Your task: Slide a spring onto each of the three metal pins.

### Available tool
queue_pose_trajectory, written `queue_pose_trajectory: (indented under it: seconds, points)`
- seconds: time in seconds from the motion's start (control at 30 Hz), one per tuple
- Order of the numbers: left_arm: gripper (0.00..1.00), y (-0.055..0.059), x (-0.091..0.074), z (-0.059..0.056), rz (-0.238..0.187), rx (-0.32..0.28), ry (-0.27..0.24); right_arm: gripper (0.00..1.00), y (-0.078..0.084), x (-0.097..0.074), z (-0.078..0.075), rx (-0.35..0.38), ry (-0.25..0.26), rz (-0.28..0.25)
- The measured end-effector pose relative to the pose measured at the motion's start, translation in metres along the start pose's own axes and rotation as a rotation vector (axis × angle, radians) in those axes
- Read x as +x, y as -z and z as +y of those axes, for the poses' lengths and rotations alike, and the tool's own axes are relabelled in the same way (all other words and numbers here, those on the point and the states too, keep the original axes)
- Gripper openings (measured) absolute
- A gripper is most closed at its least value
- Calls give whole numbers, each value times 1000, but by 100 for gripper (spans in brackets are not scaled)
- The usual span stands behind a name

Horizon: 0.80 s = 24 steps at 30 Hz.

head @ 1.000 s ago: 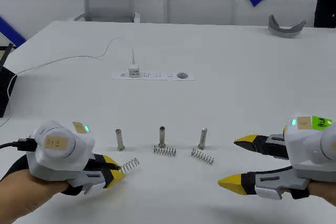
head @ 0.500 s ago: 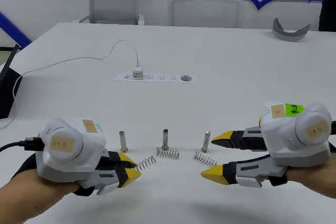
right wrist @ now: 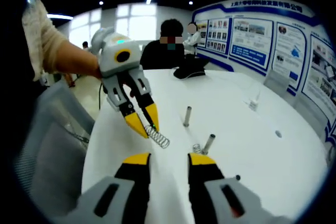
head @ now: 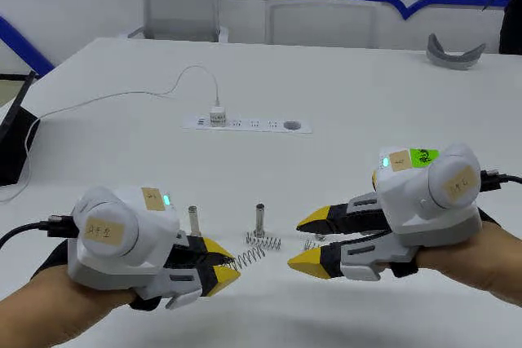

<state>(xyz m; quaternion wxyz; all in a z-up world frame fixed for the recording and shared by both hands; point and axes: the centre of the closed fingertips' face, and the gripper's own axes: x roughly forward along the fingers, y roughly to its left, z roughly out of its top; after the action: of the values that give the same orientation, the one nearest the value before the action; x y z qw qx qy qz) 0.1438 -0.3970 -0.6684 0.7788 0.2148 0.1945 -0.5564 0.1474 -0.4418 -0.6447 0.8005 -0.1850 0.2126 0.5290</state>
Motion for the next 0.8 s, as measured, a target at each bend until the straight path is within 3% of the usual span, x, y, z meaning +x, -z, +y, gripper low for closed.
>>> queue_pose_trajectory:
  seconds: [0.33,0.8]
  points:
    - [10,-19,1,-20,-47,89,59,24,-5,3,16,11,-77,-25]
    - [10,-28,1,-28,-74,134,79,15,-2,2,29,40,-133,-21]
